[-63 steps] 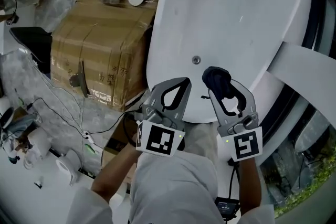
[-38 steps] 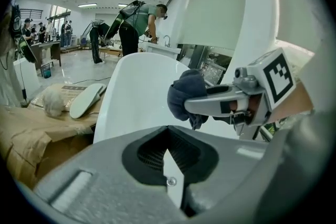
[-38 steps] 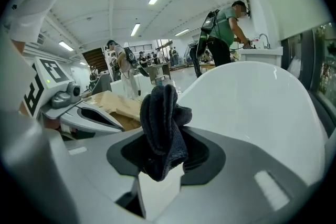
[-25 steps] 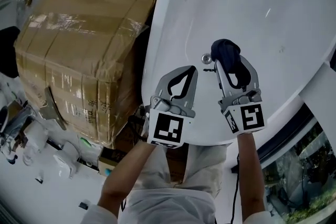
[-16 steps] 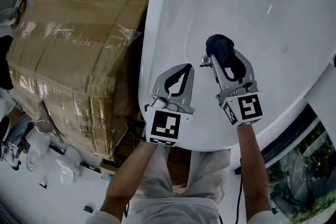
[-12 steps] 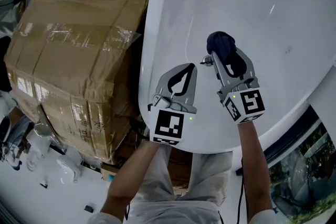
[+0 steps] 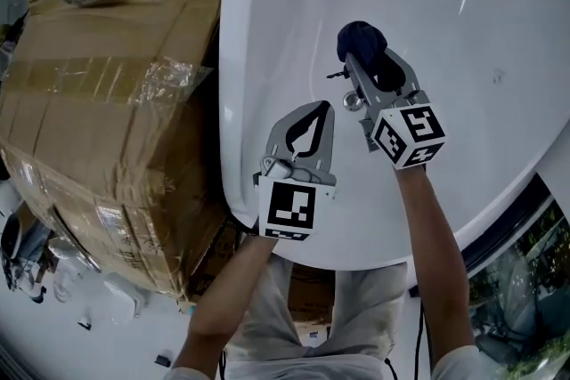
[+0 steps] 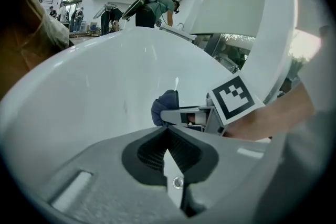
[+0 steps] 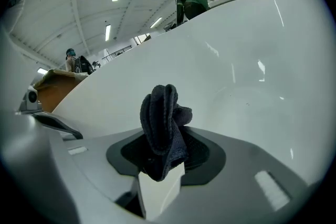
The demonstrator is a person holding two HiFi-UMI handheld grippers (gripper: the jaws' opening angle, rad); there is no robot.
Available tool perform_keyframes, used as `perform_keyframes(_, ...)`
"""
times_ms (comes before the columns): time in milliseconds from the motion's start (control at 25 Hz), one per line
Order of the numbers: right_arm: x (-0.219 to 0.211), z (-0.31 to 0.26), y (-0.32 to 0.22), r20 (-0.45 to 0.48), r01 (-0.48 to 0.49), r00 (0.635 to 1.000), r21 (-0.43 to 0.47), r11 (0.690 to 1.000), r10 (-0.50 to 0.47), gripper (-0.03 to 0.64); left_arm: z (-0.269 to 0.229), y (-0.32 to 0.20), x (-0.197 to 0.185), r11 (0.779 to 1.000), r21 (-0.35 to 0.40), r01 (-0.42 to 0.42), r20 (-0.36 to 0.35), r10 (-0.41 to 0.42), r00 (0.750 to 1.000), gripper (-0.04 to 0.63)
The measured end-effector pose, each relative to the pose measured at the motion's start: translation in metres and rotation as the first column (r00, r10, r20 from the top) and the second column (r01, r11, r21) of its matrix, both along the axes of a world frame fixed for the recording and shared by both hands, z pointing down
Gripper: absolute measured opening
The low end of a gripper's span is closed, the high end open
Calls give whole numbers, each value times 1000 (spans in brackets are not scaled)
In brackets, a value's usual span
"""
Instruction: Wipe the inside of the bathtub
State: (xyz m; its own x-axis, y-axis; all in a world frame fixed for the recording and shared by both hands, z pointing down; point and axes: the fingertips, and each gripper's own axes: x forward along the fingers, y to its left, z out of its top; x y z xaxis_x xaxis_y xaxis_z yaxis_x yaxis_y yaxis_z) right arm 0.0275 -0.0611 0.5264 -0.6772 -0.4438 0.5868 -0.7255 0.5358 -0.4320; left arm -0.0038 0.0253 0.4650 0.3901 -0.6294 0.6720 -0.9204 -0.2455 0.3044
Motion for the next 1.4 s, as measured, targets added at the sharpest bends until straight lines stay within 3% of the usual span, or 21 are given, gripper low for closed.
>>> perform_keyframes(440,-4,83,-6,-9,-21,1000,-98,995,20,153,32,-19,3,999,25,-31,-15,32,999,-2)
perform_keyframes(640,-13,114,-13,4,-9,1000,-117,993,10,149,43,-18,14,995,37,-96,-29,97,995,-2)
perform_keyframes(1160,-23,178,-21,-37,-12,999,-188,982,5,150,48,-19,13,997,26,-72,-64,73,995,-2)
perform_keyframes(1400,-32,199,-9,-68,26,997,-204,979,-40,150,48,-18,13,998,22,-59,-70,60,996,-2)
